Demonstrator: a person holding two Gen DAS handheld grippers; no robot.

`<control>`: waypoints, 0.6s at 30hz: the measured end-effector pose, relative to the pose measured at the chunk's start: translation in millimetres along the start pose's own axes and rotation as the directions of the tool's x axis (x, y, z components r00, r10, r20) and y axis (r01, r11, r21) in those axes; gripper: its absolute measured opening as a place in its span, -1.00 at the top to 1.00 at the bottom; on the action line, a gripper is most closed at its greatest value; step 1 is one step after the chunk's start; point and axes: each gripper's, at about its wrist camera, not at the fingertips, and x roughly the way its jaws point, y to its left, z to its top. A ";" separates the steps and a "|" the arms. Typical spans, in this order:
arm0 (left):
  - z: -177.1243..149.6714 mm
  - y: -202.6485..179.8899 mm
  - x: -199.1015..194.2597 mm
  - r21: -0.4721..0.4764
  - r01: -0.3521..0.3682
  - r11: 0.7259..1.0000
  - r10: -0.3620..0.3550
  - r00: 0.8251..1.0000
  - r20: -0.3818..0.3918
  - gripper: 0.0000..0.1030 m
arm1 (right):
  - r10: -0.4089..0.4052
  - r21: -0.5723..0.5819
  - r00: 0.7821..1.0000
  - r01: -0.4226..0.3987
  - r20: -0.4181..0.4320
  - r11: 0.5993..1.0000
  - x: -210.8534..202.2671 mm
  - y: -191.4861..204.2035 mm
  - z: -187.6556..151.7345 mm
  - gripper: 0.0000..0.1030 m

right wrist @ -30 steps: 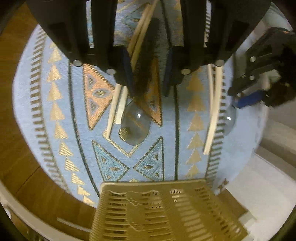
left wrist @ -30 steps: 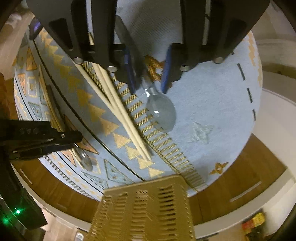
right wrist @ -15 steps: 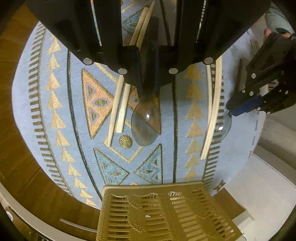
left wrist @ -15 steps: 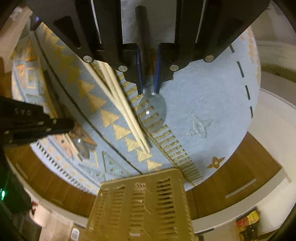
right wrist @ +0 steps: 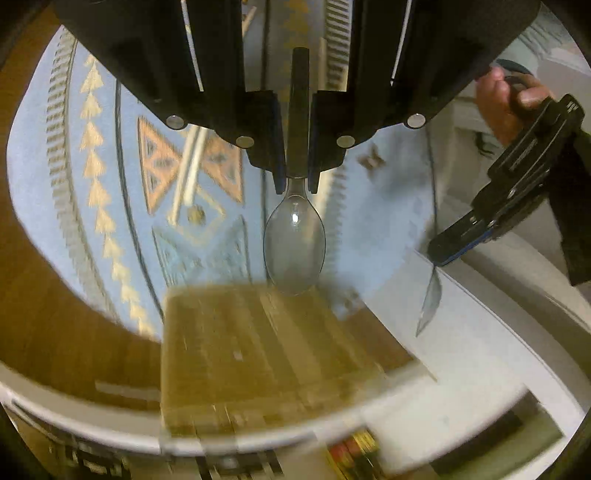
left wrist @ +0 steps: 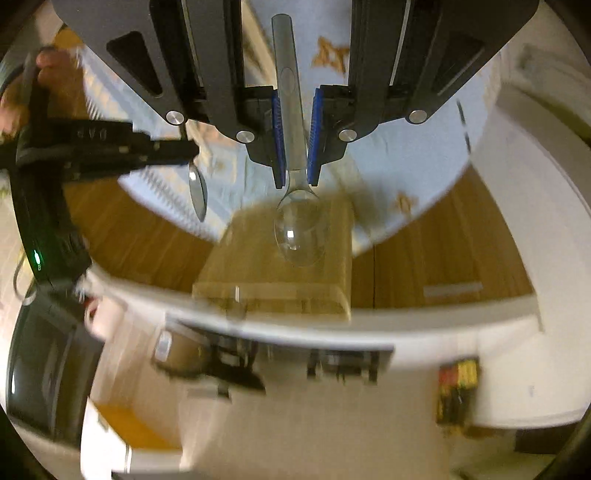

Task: Organize utensils
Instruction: 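Lift both clear spoons and lower them into the tan caddy, opening both tools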

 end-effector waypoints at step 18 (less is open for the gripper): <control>115.9 -28.8 -8.4 -0.040 0.097 0.994 -0.070 0.899 0.431 0.80 | -0.042 -0.135 0.758 0.170 0.651 0.976 -115.4 25.8 84.8 0.81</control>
